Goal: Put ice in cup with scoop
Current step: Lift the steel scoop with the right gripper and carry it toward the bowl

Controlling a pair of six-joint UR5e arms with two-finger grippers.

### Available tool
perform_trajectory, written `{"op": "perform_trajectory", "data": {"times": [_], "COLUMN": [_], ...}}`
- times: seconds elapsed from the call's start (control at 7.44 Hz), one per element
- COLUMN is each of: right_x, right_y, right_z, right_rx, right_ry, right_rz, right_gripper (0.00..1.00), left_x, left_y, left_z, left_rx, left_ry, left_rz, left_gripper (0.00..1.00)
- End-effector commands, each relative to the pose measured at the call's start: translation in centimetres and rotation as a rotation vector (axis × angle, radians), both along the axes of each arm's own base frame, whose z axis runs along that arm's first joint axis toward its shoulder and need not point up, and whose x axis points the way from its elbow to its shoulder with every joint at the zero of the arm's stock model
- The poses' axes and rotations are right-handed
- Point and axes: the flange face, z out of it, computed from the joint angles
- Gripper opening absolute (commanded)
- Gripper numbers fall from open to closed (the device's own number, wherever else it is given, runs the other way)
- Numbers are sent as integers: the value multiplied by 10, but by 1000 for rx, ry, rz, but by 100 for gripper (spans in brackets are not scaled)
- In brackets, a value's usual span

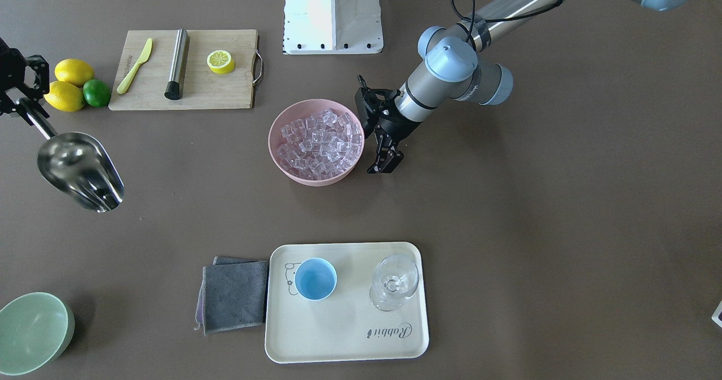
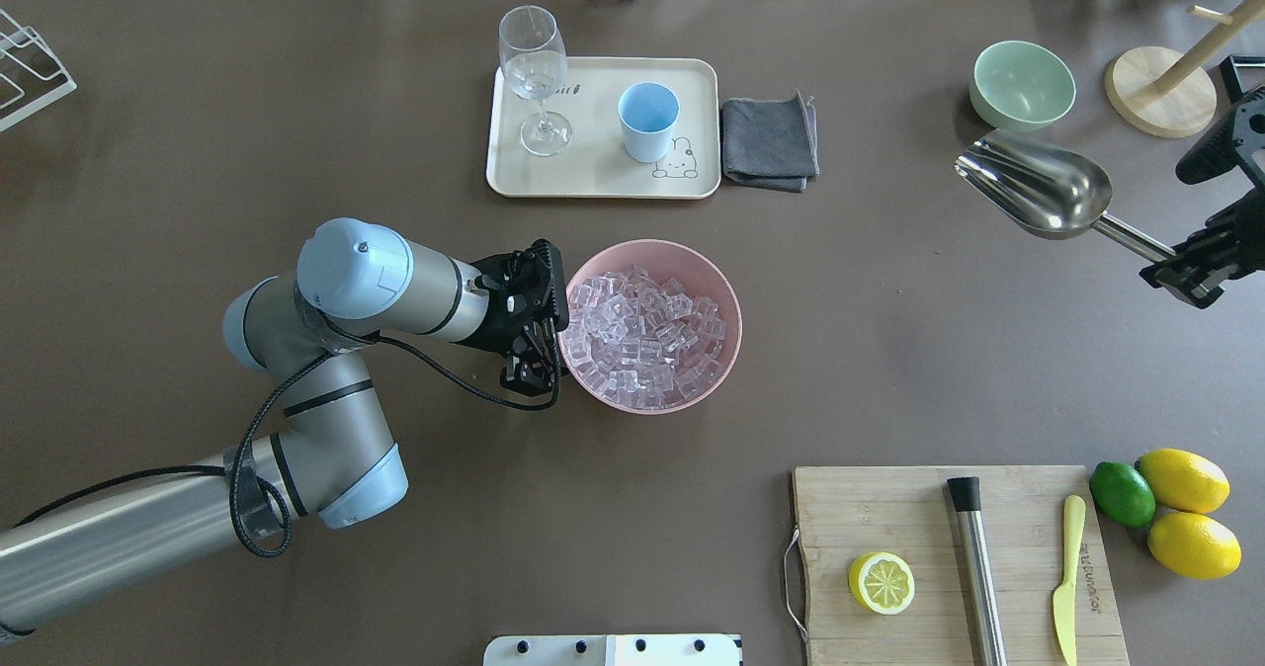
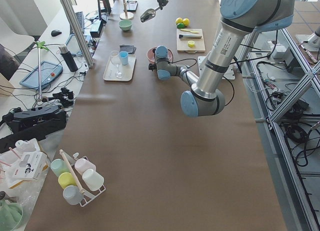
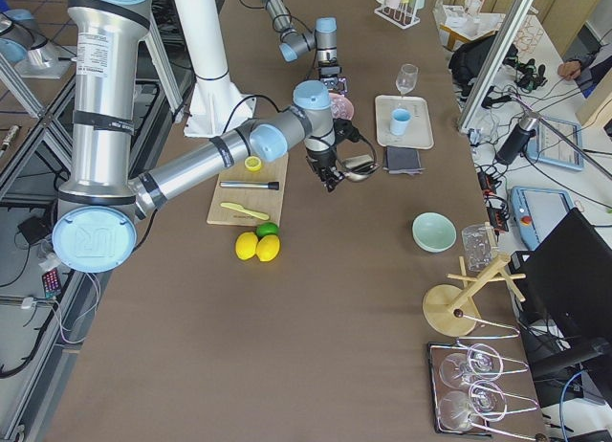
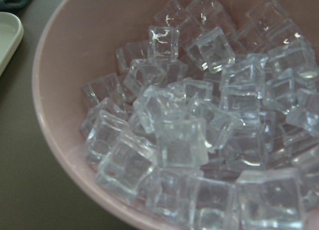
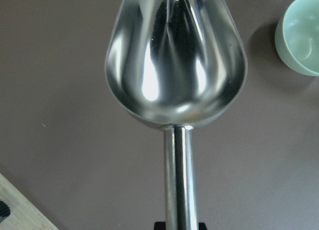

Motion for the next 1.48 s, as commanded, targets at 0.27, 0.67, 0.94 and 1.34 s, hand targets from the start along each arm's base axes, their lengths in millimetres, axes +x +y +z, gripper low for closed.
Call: {"op": "perform_trajectory", "data": {"times": [0.27, 0.67, 0.94, 1.34], "right_x": [-51, -104, -112, -138], "right_y": [3, 4, 9, 19], "right_z": [-106, -163, -182, -219], "right_rx": [77, 156, 85, 125], "right_ry": [95, 225, 301, 387], "right_rz": [-224, -355, -386, -421], "right_gripper": [0, 0, 0, 0], "left_x": [-1, -2, -2, -3], "left_y": [0, 1, 2, 2], "left_z": [1, 3, 4, 4], "left_rx": [0, 0, -1, 0], "left_ry": [0, 0, -1, 1], "left_rz": [0, 0, 2, 2], "left_gripper": [99, 99, 99, 99]}}
